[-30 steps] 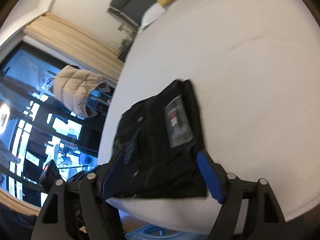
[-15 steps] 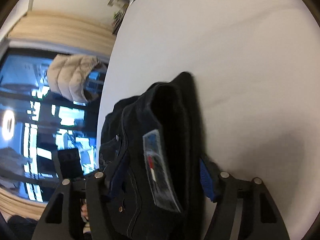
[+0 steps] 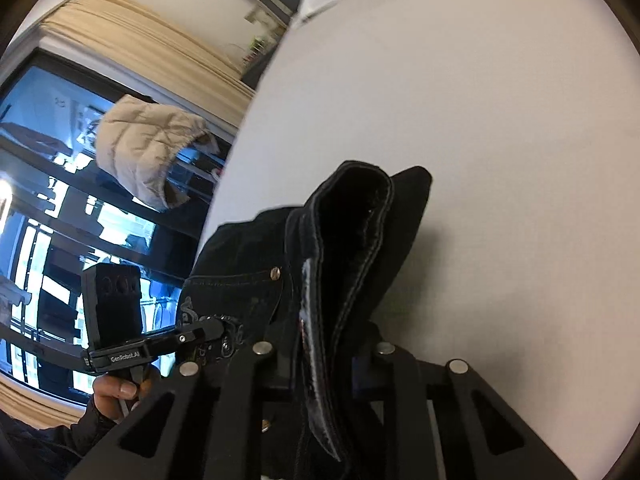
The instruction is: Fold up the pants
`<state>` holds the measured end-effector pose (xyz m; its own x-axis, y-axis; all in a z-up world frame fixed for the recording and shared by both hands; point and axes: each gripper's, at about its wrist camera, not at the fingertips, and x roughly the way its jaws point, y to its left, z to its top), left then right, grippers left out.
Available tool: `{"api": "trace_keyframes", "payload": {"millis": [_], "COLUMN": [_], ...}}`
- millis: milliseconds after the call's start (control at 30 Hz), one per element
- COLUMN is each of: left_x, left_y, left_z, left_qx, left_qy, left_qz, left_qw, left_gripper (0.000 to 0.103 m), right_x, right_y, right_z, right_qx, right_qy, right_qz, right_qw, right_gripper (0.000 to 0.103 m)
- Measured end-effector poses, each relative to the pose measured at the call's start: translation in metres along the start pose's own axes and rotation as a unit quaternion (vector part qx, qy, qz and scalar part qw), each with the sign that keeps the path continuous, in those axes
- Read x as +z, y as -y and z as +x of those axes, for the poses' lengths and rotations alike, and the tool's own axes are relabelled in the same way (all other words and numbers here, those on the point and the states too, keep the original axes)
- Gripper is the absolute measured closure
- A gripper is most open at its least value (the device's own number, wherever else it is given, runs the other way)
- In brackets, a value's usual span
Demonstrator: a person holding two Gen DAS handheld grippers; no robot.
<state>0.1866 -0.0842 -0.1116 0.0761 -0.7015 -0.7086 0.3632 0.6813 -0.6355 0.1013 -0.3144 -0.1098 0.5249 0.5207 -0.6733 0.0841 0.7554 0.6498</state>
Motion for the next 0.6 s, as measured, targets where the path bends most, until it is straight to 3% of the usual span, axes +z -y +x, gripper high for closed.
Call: {"api": "trace_keyframes", "payload": {"millis": [167,333,467,600], "left_x": [0.074,0.127,0.147,0.146], "left_y": [-0.012,-0.039,-0.086,-0.126], "left_z": [-0.028,-0.015,0.007,0.022], "left_qx": [0.040,0.073,0.059,0.019], "left_qy": [0.038,0.038,0.016,0.004], "left_qz": [0.040,0.061,0.041,0.017], "left_qw": [0.9977,0.9948,0.9973,0.9997], "left_gripper": [0.081,0.080,0.079,0.071], "right_x": [0.062,0.105,0.111,0.107], "right_y": [-0.009,0.010,0.041,0.074], "right_z": [0.032,0.091,0.129,0.142], "right_qx": [0.014,0.018,0.025,0.084], "right_qy": [0.023,0.017,-0.001,-0.013], "right_qz": [0.012,0.049,0.088,0.108], "right_qw": [1.000,0.998,0.996,0.990], "right_gripper": [0.083,0.083,0.082,0.080]}}
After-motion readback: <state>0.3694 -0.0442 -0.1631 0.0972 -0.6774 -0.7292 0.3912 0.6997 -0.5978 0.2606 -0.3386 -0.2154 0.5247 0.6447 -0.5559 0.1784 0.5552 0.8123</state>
